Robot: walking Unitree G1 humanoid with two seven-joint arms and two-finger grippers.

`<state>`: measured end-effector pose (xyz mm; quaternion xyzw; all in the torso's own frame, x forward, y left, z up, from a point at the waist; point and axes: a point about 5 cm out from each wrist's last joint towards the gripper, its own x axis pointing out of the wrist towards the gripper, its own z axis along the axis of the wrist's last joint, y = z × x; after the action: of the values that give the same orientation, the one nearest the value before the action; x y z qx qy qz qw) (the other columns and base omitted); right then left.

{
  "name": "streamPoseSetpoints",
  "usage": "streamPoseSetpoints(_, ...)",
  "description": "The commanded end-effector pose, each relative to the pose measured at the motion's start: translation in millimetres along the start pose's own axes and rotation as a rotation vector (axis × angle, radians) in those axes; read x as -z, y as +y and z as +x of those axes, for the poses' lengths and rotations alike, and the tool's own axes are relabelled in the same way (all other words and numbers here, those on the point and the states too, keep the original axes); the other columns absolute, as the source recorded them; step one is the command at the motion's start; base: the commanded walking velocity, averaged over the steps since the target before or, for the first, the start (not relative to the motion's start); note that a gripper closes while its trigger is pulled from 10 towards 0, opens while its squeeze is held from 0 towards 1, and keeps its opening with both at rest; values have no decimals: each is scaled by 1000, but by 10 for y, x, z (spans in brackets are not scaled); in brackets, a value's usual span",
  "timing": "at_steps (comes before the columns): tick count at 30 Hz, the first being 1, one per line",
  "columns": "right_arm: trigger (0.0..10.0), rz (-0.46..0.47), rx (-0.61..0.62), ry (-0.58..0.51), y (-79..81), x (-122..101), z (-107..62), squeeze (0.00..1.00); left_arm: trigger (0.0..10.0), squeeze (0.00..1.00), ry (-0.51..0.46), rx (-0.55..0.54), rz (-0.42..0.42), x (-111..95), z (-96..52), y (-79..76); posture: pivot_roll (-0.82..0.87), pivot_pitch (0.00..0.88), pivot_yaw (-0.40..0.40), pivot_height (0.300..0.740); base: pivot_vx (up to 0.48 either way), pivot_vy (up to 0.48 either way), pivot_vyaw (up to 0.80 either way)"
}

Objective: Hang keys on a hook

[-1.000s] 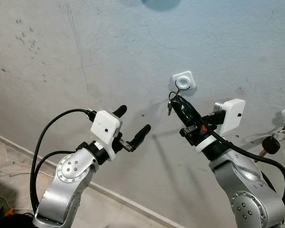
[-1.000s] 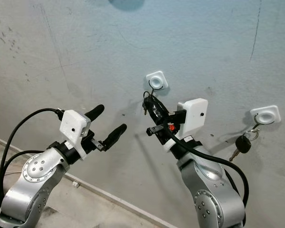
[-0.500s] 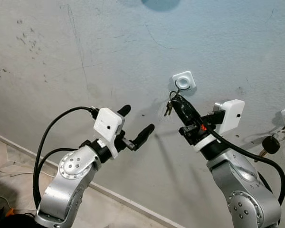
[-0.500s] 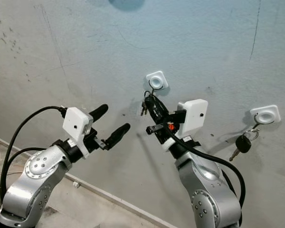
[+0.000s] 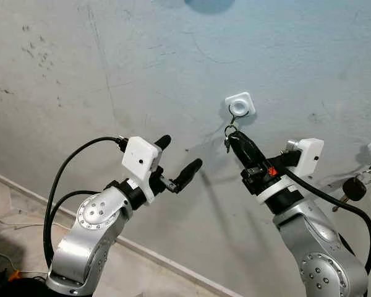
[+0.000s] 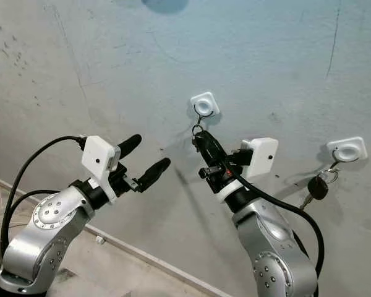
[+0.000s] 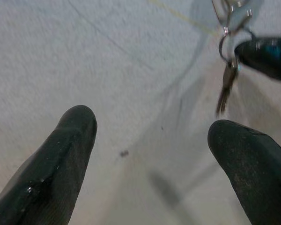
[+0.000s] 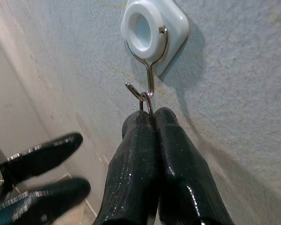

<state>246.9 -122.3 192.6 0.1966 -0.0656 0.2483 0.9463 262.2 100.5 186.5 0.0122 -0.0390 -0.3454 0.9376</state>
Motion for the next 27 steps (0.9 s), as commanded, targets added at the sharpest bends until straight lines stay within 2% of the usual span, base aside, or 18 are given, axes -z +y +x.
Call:
streamPoseSetpoints(1,10000,9,57,61,-89,111,-38,0,10000,0,-22,2,9,-80,2,-3,167,0,-21,740,0,0,0)
streamPoseSetpoints(6,10000,-9,85,90,-123,173,-51,0,10000,0,-24,8,9,-100,11,-12,167,0,-21,740,0,0,0)
streamPoseSetpoints(18,10000,-11,76,105,-77,259,-22,0,10000,0,-43,87,35,-198,108,-114,168,0,-18,740,0,0,0)
streamPoseSetpoints(19,10000,-9,73,106,-74,265,-21,322,10000,0,-44,89,34,-203,113,-119,169,0,-17,740,0,0,0)
streamPoseSetpoints(20,10000,-2,66,107,-67,273,-20,1000,10000,0,-45,90,33,-206,117,-122,169,0,-17,740,0,0,0)
streamPoseSetpoints(27,10000,2,54,124,-53,317,-26,1000,10000,0,-42,95,34,-200,119,-128,171,0,-19,740,0,0,0)
